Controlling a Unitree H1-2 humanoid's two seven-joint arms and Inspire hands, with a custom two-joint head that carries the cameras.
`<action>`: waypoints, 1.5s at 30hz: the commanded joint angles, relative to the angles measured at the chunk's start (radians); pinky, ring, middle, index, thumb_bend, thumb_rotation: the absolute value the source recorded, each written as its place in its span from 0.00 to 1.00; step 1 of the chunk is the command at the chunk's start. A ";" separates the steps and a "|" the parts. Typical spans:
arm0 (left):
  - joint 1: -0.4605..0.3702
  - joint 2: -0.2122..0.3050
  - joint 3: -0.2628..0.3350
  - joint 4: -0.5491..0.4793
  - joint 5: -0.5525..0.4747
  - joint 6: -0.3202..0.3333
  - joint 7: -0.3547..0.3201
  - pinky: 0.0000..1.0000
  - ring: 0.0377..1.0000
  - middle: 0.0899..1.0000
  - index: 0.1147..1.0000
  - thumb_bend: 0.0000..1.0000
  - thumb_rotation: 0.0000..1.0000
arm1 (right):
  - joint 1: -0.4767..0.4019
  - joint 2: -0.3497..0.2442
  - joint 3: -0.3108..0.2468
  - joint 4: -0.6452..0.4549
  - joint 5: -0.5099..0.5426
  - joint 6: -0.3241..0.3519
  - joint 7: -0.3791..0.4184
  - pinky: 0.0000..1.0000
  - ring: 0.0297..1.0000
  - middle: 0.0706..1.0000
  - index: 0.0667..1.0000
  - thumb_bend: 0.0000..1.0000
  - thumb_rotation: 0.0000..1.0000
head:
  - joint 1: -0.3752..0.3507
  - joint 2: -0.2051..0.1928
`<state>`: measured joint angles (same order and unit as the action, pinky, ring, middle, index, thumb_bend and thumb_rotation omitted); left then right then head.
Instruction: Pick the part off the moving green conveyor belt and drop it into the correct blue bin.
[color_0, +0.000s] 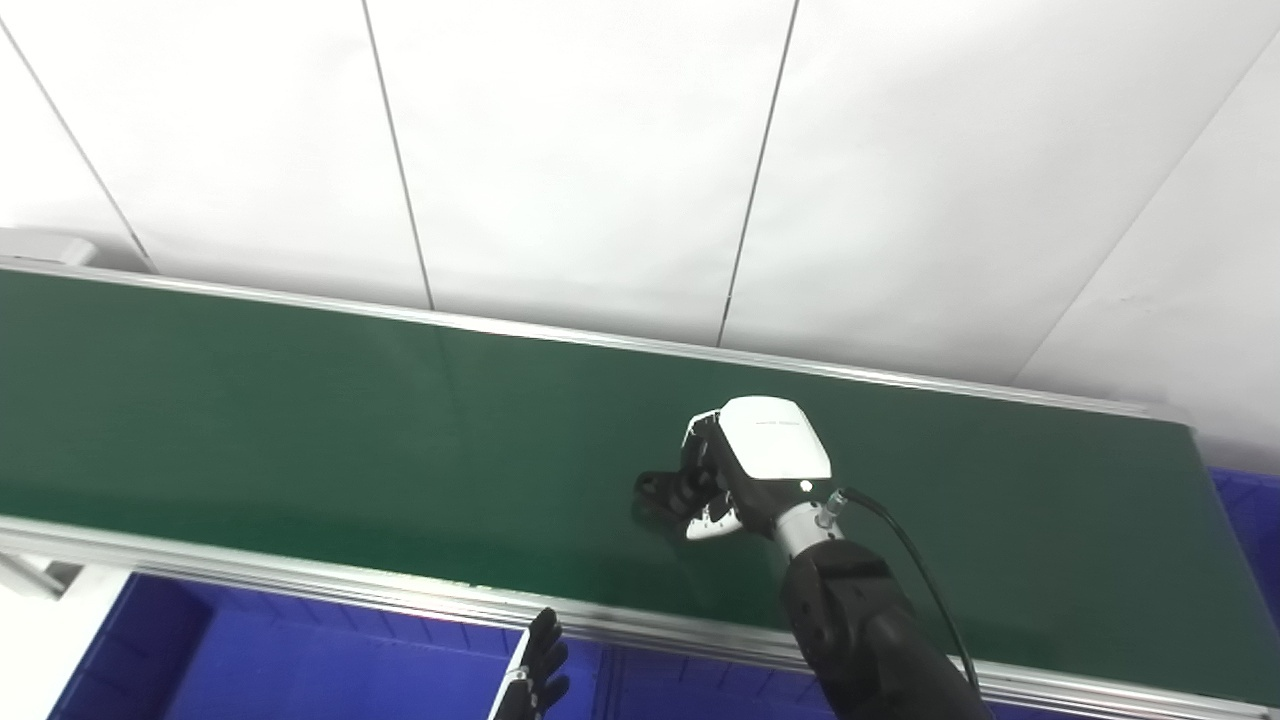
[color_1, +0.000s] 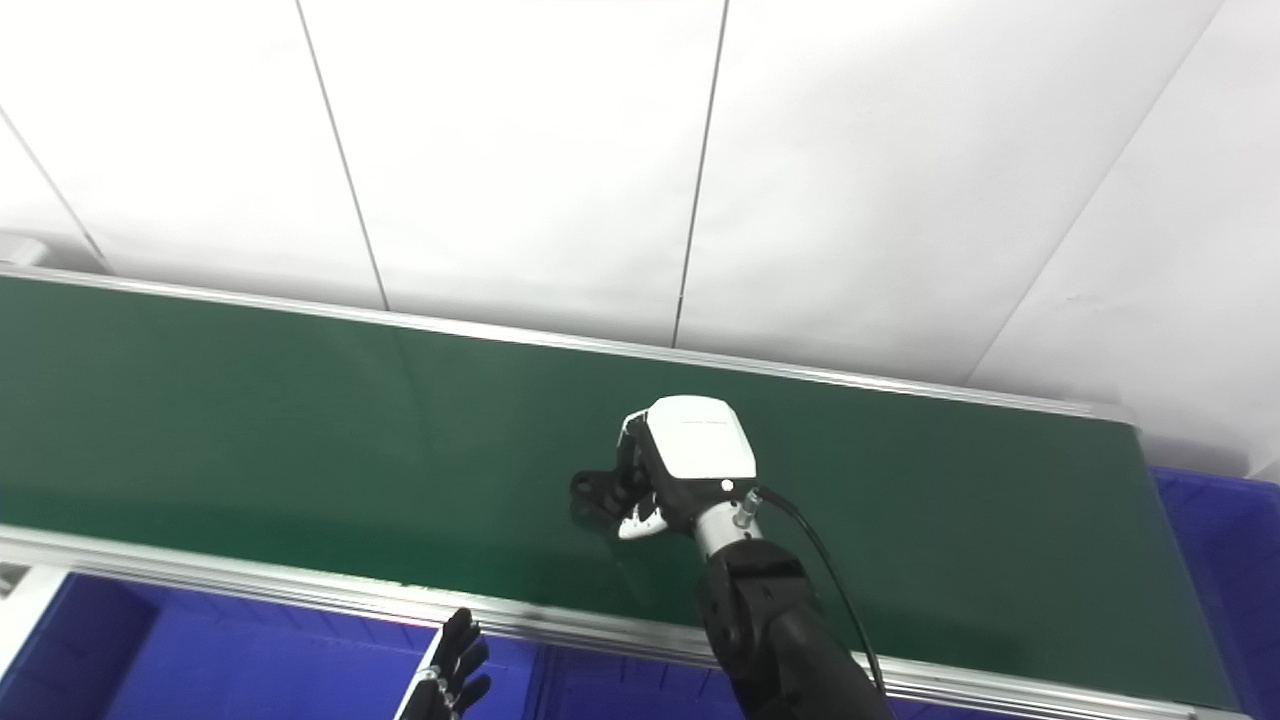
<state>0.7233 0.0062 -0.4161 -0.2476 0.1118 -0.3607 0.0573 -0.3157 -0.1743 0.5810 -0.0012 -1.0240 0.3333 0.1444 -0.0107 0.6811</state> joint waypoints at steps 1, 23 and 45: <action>0.001 -0.009 -0.040 -0.034 -0.018 0.000 -0.044 0.99 1.00 1.00 1.00 0.88 0.90 | -0.011 -0.008 -0.027 -0.116 -0.009 -0.023 0.002 0.15 0.19 0.43 0.45 0.52 0.00 | -0.005 0.000; 0.019 0.020 -0.021 -0.174 -0.030 0.099 -0.079 1.00 1.00 1.00 1.00 0.87 0.94 | 0.267 -0.028 -0.119 -0.615 -0.110 -0.025 0.258 0.18 0.23 0.43 0.45 0.52 0.00 | -0.162 0.196; 0.018 0.033 0.003 -0.386 -0.111 0.310 -0.097 1.00 1.00 1.00 1.00 0.78 0.96 | 0.662 0.051 -0.177 -0.843 -0.211 -0.163 0.472 0.14 0.19 0.43 0.45 0.52 0.00 | -0.258 0.351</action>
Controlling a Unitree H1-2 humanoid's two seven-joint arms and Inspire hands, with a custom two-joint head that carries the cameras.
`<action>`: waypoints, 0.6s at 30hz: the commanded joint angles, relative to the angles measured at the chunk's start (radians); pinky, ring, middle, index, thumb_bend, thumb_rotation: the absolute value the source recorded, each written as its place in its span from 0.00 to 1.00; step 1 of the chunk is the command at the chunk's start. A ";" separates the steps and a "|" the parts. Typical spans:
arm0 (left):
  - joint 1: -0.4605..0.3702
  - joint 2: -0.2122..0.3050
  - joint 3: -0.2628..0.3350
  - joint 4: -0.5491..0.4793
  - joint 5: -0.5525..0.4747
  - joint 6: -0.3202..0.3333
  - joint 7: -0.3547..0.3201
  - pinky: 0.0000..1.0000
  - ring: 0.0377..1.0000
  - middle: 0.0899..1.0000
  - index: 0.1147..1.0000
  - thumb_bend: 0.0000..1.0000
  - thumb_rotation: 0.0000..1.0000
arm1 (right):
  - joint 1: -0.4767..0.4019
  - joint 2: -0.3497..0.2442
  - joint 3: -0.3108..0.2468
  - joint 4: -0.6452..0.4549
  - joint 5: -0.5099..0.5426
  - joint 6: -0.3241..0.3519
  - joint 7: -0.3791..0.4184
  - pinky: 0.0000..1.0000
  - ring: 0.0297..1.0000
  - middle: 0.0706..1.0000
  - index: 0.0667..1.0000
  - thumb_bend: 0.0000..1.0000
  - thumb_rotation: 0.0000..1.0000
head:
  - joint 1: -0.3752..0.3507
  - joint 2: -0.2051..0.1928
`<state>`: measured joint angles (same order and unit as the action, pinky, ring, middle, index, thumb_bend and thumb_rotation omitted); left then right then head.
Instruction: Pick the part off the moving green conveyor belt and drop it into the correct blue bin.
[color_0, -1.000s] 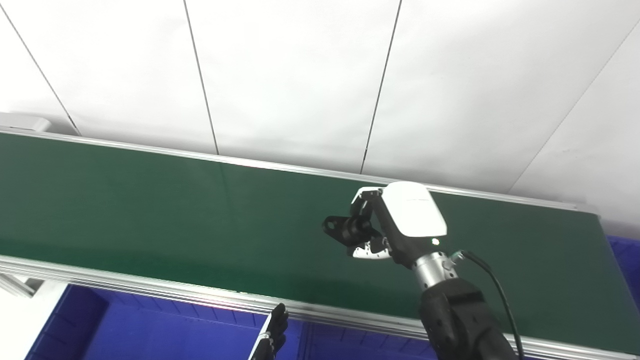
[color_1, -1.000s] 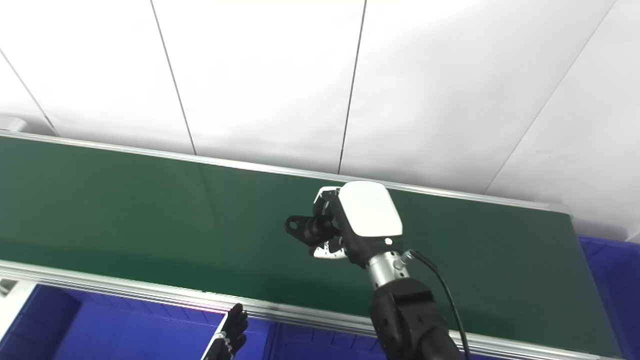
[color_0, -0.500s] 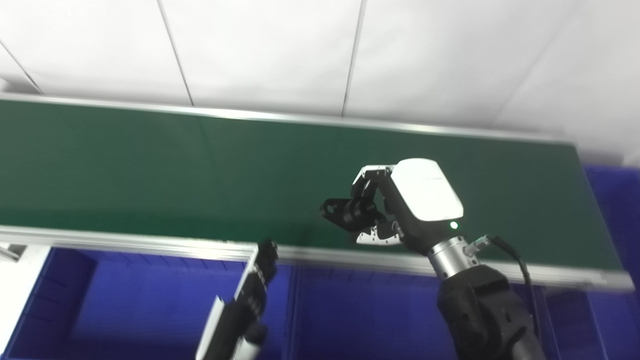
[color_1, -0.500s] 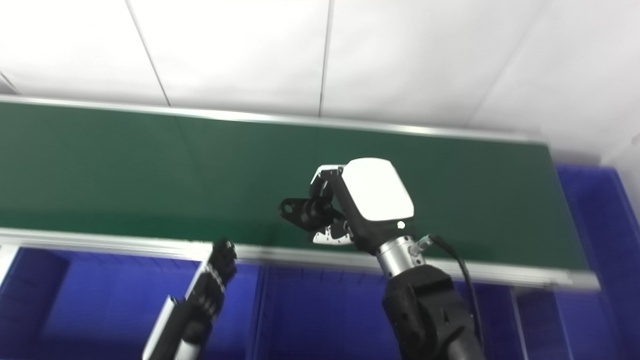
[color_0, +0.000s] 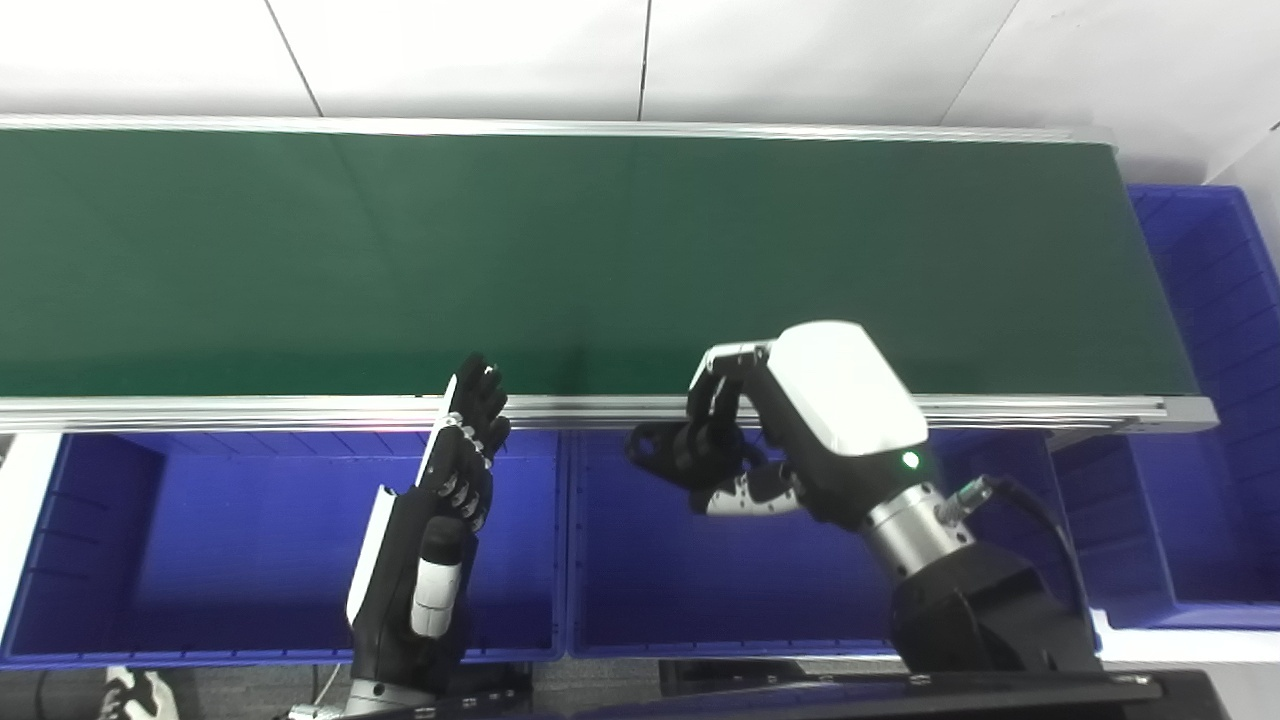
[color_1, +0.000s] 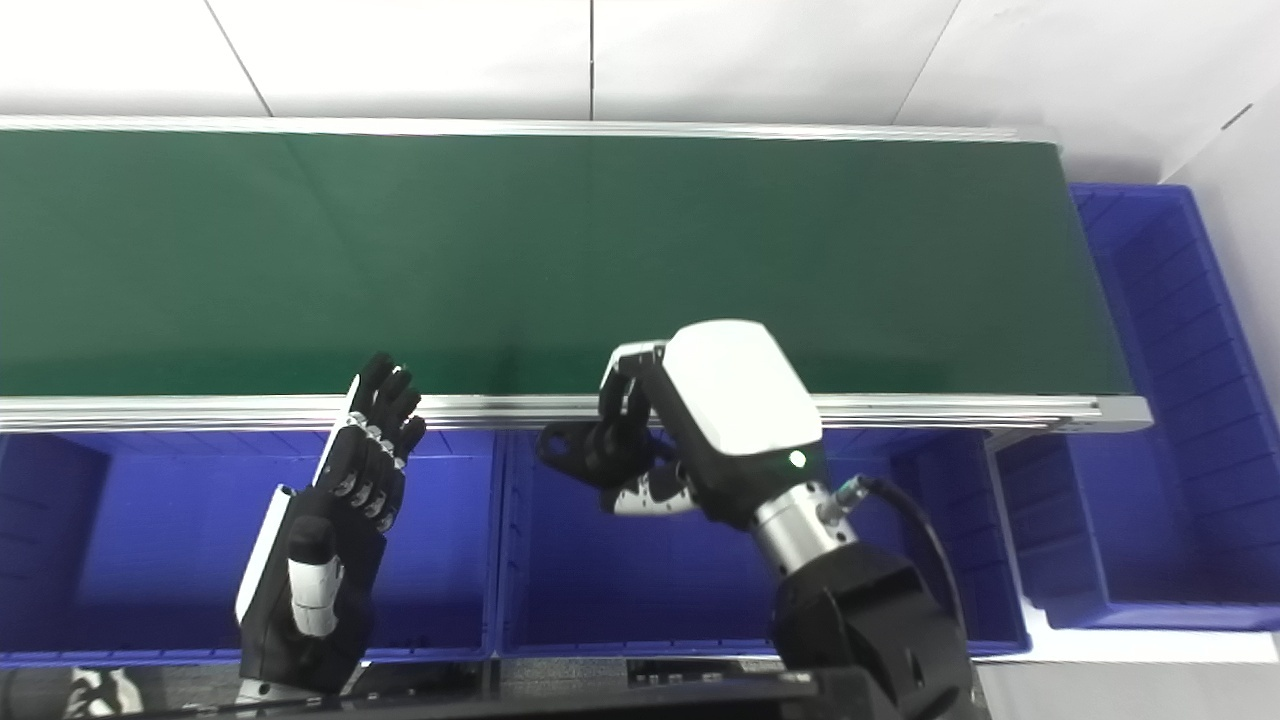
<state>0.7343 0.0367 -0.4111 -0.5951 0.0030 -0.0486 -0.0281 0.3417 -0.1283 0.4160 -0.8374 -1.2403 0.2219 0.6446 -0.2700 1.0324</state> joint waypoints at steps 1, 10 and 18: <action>0.007 0.002 -0.003 -0.038 0.003 -0.006 -0.012 1.00 1.00 1.00 1.00 0.78 0.96 | 0.011 0.005 -0.016 0.009 0.002 -0.058 -0.033 0.14 0.19 0.43 0.45 0.52 0.00 | 0.005 -0.002; 0.009 0.001 -0.010 -0.038 0.009 -0.004 -0.013 1.00 1.00 1.00 1.00 0.76 0.96 | 0.014 -0.032 -0.027 0.280 0.014 -0.104 -0.153 0.16 0.20 0.43 0.45 0.53 0.00 | 0.008 -0.014; 0.007 -0.004 -0.016 -0.034 0.008 -0.006 -0.013 1.00 1.00 1.00 1.00 0.75 0.97 | -0.050 -0.088 0.022 0.519 -0.024 -0.134 -0.342 0.12 0.15 0.43 0.45 0.53 0.00 | 0.005 -0.023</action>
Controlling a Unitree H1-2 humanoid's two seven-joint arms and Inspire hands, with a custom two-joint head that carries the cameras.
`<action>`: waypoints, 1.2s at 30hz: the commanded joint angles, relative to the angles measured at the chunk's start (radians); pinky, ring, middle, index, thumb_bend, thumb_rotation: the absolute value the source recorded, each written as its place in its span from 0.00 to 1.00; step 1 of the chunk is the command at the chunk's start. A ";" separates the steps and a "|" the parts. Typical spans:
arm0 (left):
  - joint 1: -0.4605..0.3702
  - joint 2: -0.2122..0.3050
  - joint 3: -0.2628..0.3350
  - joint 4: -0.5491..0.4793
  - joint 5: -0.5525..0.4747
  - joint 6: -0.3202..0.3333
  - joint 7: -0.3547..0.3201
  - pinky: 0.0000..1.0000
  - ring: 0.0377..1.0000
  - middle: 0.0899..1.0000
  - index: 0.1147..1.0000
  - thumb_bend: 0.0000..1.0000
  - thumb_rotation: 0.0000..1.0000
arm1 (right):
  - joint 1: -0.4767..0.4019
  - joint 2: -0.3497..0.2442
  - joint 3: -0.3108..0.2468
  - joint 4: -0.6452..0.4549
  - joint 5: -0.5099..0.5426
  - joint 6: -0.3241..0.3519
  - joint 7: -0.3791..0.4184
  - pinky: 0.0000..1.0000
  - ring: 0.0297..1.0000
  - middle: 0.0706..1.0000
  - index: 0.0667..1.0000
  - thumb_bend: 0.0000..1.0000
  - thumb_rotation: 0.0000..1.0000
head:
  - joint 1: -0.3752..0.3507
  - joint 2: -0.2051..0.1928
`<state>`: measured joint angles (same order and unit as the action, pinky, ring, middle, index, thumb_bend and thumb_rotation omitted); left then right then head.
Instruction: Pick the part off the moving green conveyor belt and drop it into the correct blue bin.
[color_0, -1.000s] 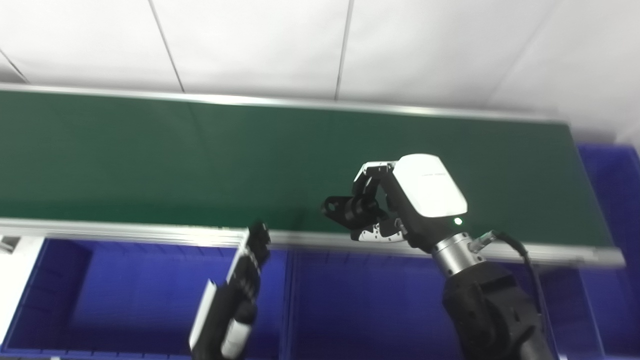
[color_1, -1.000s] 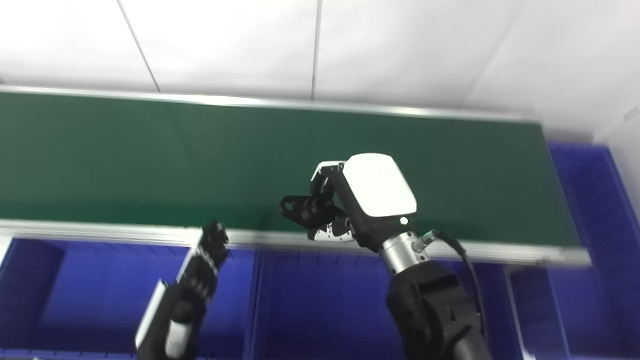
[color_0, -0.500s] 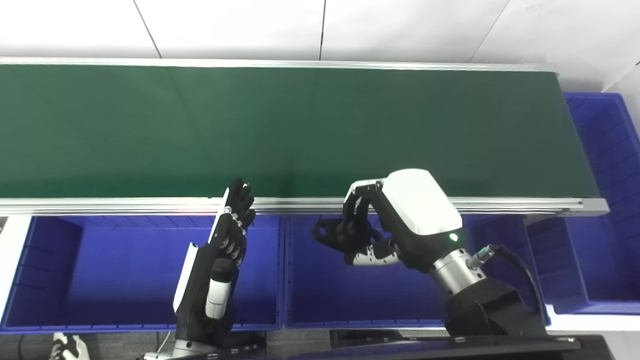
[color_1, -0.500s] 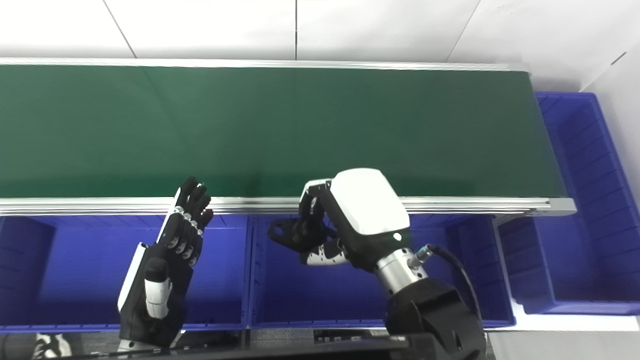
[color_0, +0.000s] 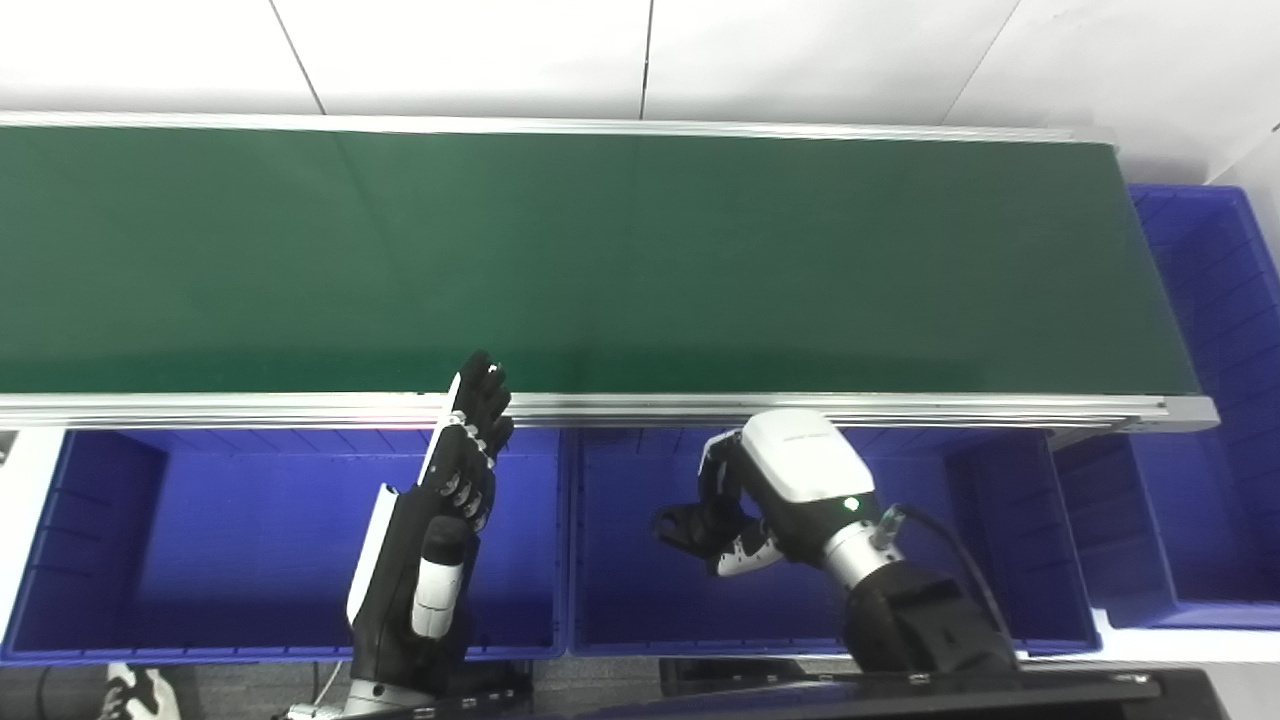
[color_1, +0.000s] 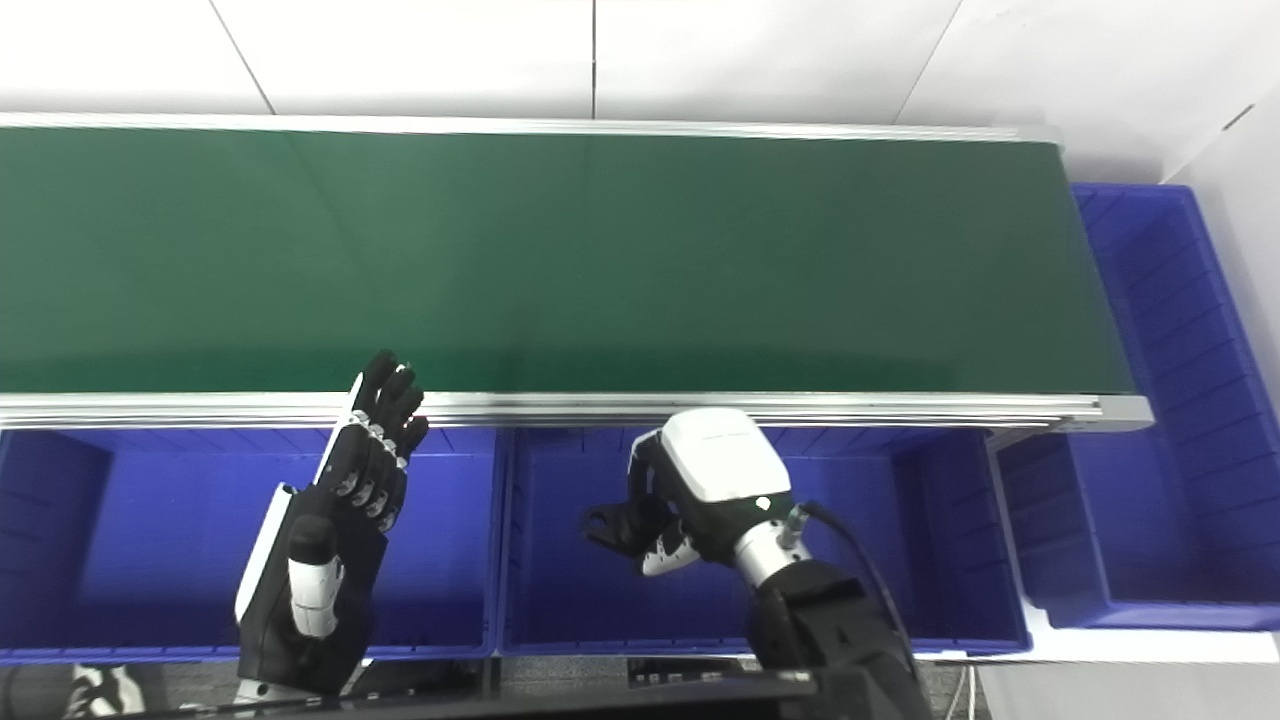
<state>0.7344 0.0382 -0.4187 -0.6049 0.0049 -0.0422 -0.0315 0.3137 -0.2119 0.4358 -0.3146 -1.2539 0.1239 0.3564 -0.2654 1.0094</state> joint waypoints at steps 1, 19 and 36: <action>0.006 -0.006 -0.009 -0.023 0.005 -0.015 -0.010 1.00 1.00 1.00 1.00 0.75 0.96 | -0.029 -0.010 0.005 0.018 -0.011 -0.034 -0.069 0.11 0.15 0.43 0.45 0.53 0.00 | 0.001 0.000; -0.001 -0.003 0.004 -0.012 0.000 -0.026 -0.018 1.00 1.00 1.00 1.00 0.75 0.95 | -0.031 0.002 0.021 0.005 -0.130 0.060 0.117 0.40 0.52 0.67 0.79 1.00 0.71 | 0.021 -0.006; -0.010 0.009 0.022 0.048 0.002 -0.065 -0.016 1.00 1.00 1.00 1.00 0.73 0.95 | 0.230 0.191 -0.163 -0.513 0.742 0.011 -0.090 0.48 0.57 0.65 0.66 0.76 0.79 | 0.056 -0.070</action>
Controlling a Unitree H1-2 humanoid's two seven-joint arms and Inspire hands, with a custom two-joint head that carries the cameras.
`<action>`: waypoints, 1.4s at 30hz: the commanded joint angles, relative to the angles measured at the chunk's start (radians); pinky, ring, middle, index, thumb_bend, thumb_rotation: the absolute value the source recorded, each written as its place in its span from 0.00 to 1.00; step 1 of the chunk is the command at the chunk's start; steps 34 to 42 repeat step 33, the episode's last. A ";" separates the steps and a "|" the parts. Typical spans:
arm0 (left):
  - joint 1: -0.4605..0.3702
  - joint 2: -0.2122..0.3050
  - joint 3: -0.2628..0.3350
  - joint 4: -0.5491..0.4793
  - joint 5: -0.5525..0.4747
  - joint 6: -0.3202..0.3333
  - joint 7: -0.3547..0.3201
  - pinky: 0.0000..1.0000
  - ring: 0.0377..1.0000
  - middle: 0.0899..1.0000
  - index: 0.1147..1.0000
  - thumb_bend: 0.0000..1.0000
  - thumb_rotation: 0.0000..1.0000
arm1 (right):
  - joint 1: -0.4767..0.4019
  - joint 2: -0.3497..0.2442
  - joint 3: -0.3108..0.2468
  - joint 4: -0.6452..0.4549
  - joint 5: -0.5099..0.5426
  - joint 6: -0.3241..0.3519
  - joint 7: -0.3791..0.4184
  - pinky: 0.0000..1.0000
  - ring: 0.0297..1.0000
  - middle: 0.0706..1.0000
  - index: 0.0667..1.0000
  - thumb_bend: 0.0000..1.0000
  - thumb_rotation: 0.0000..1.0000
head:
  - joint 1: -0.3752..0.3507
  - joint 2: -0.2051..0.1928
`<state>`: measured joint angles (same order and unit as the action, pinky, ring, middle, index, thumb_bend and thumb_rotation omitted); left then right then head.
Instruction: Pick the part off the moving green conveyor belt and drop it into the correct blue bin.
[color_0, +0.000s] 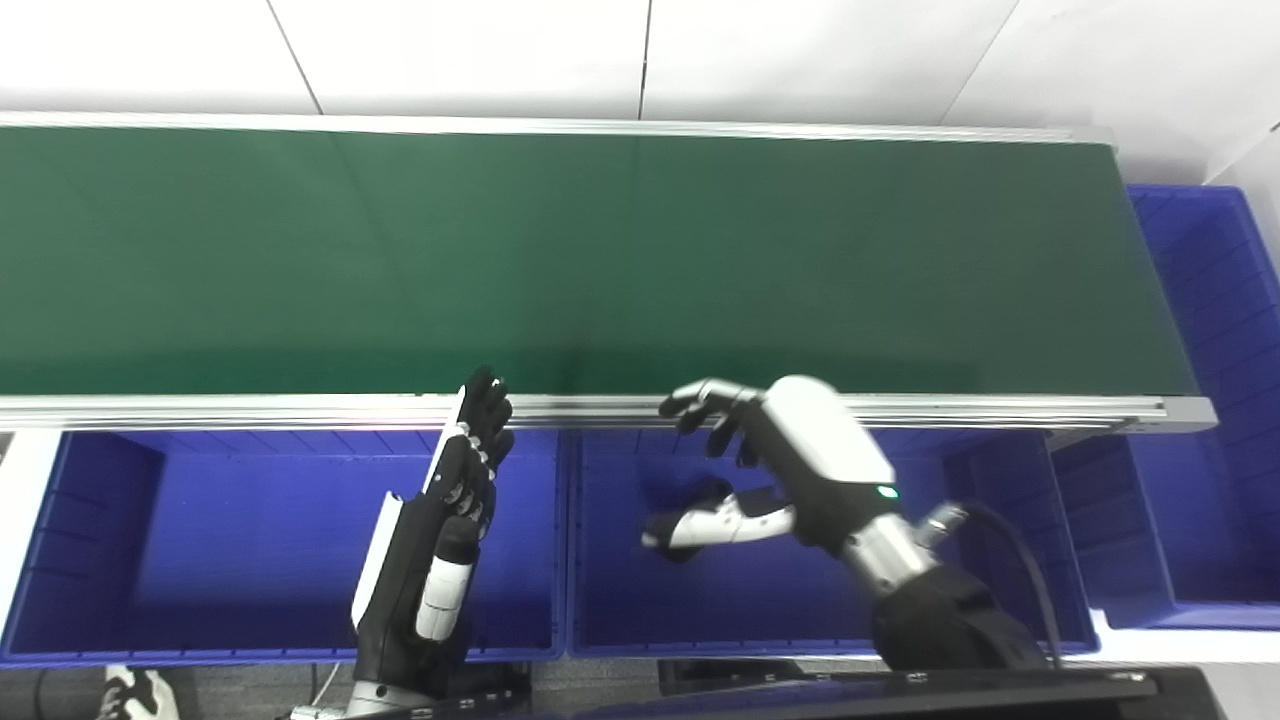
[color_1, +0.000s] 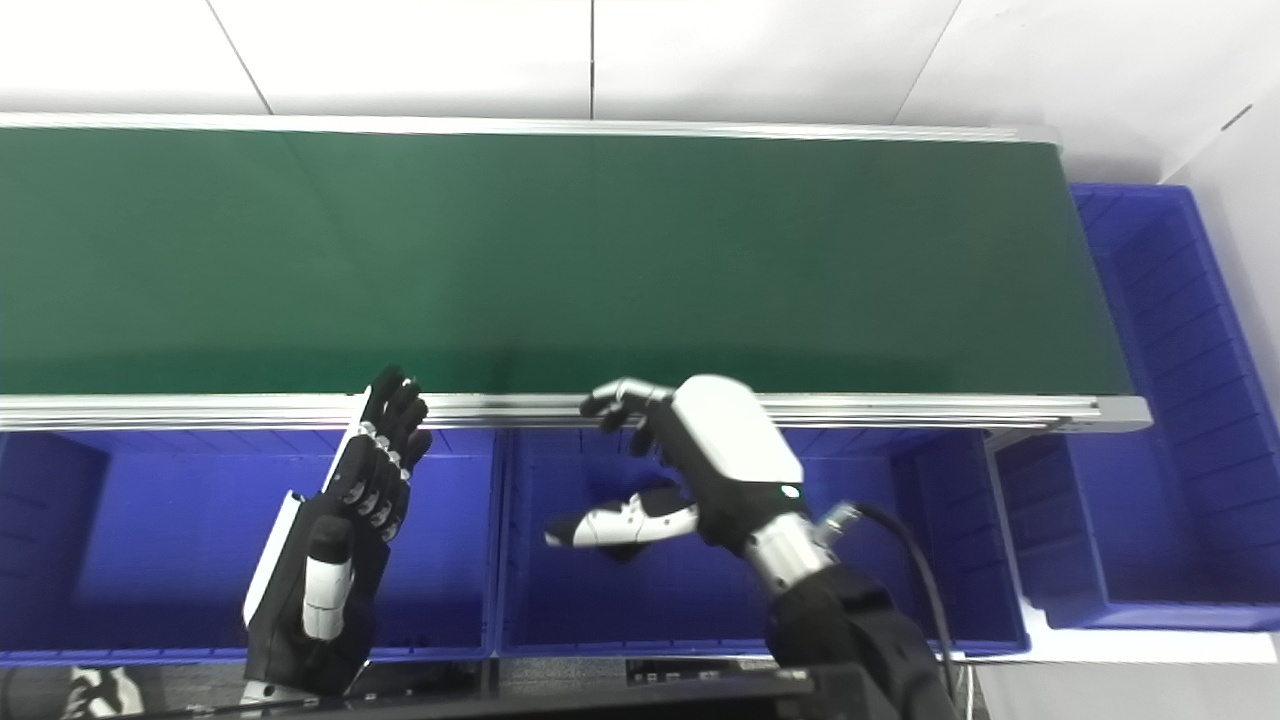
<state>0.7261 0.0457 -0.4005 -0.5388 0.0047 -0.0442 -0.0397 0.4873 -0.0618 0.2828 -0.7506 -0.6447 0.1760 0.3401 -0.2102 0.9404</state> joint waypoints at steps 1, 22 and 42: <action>-0.003 0.003 0.007 -0.015 0.004 -0.065 -0.008 1.00 1.00 1.00 1.00 0.73 0.95 | 0.110 0.061 -0.018 -0.090 0.209 -0.052 -0.107 0.49 0.58 0.66 0.67 0.75 0.80 | 0.007 -0.008; -0.010 0.010 0.055 0.133 0.077 -0.240 0.004 1.00 1.00 1.00 1.00 0.79 0.92 | 0.348 0.143 -0.004 0.363 0.610 -0.525 -0.298 0.86 0.89 0.92 0.92 0.80 0.99 | 0.061 -0.195; -0.007 -0.002 0.068 0.167 0.108 -0.283 0.011 1.00 1.00 1.00 1.00 0.78 0.93 | 0.332 0.140 -0.002 0.417 0.624 -0.538 -0.320 0.90 0.93 0.97 0.98 0.80 1.00 | 0.072 -0.235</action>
